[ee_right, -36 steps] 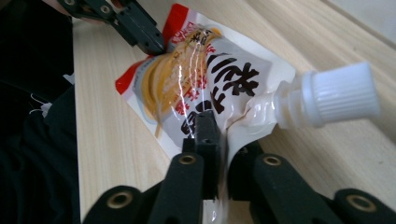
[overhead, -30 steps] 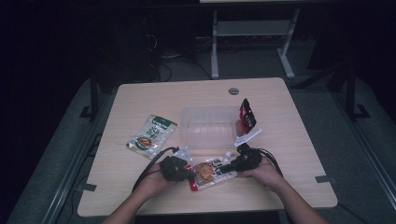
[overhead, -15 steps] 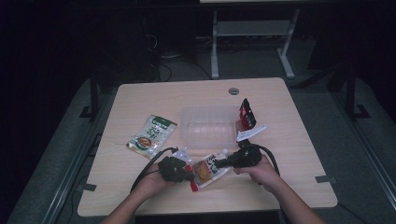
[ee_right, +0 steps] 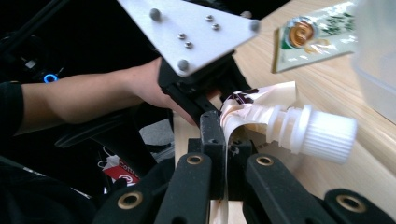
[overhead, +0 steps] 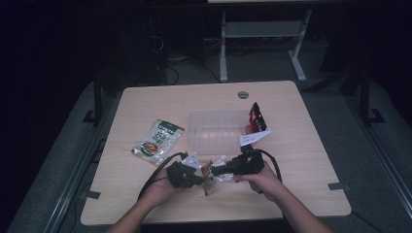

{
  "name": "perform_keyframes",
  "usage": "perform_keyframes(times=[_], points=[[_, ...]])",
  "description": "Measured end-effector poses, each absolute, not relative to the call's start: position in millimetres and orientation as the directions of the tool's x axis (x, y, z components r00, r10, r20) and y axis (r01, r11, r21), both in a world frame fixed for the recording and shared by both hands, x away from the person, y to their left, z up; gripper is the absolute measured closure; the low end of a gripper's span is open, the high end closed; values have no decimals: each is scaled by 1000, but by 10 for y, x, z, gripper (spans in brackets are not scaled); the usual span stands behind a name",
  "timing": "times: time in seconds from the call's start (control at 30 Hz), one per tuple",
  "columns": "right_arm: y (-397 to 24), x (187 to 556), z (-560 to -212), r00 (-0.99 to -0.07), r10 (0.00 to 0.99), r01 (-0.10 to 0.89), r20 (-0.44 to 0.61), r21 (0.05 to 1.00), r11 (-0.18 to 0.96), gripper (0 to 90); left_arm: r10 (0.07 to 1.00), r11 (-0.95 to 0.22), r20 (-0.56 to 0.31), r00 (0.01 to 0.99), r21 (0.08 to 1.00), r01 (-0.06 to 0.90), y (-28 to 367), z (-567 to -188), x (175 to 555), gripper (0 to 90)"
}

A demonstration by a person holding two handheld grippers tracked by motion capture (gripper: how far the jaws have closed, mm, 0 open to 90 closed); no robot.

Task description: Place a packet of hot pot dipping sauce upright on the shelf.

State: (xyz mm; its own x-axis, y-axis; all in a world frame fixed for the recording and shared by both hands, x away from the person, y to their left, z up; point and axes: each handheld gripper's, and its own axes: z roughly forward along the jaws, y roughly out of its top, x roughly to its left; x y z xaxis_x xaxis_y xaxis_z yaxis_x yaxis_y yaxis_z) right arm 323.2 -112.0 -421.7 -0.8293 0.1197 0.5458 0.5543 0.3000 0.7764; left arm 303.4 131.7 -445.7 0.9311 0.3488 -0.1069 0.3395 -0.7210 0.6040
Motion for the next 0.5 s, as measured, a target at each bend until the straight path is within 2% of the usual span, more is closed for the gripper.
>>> perform_keyframes(times=[0.2,0.43,0.5], points=[[-1019,3180,-4154,-842,96,532,531,791,302,895,334,-682,-109,936,658,320,1273,-4416,2996,899],[-1059,3188,-4135,-847,85,528,525,808,261,895,321,-677,-102,942,671,303,1249,-4387,2990,897],[-1077,3193,-4132,-848,93,526,521,809,262,895,329,-669,-107,938,675,311,1276,-4384,3001,858]])
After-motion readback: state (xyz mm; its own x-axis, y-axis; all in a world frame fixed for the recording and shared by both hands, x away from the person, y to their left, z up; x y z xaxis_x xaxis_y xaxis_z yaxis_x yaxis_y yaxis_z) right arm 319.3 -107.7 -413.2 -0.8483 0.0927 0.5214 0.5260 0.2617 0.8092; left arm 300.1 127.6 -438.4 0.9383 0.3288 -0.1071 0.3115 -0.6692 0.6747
